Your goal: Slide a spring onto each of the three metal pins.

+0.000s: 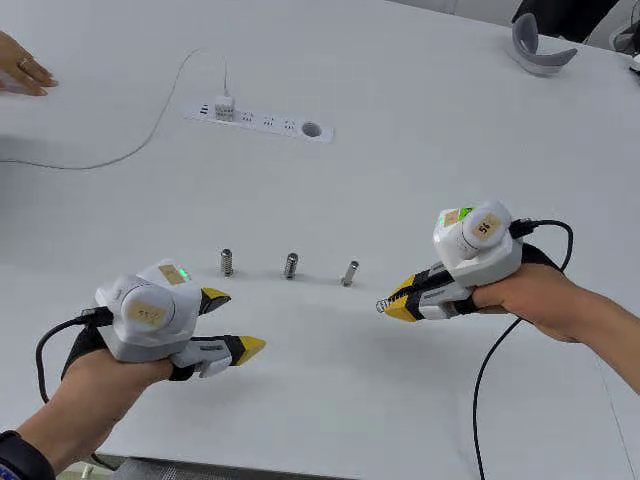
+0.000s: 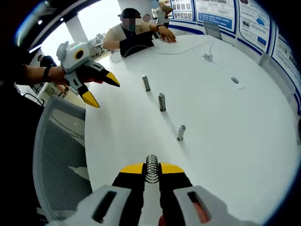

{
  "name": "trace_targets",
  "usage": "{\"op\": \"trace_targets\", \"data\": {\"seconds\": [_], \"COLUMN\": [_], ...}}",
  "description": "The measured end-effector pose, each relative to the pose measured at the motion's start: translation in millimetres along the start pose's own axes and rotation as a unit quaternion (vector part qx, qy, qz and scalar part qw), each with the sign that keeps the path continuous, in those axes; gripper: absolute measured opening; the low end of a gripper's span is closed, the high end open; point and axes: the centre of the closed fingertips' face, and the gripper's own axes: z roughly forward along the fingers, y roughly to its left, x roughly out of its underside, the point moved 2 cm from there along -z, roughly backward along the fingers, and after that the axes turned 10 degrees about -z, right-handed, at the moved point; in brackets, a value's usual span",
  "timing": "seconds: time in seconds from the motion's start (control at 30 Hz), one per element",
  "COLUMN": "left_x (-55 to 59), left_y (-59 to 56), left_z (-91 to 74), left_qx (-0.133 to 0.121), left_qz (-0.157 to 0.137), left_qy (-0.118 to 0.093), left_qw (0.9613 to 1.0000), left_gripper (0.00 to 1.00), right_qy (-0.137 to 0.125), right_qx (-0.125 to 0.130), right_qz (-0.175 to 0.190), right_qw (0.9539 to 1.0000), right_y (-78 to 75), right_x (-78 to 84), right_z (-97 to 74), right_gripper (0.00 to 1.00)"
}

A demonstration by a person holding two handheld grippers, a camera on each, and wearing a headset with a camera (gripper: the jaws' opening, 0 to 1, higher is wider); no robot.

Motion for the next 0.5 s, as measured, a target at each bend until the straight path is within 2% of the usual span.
{"op": "trace_targets", "data": {"seconds": [0.37, 0.5], "left_x": [-2.7, -3.5], "left_y": [-0.2, 3.1], "left_z": [-7.6, -10.4], "left_qx": [-0.011, -0.015], "left_qz": [-0.016, -0.020], "left_qy": [-0.013, -0.016], "left_qw": [0.9997, 0.9996], "left_gripper": [0.56, 0.59], "right_qy": [0.022, 0.032], "right_qx": [0.005, 0.005], "right_qz": [-0.021, -0.026], "right_qw": [0.9995, 0.9992], "right_y": [-22.3, -30.1], "right_x": [-9.5, -11.7], "right_z": [7.3, 11.1], "right_gripper": [0.13, 0.13]}}
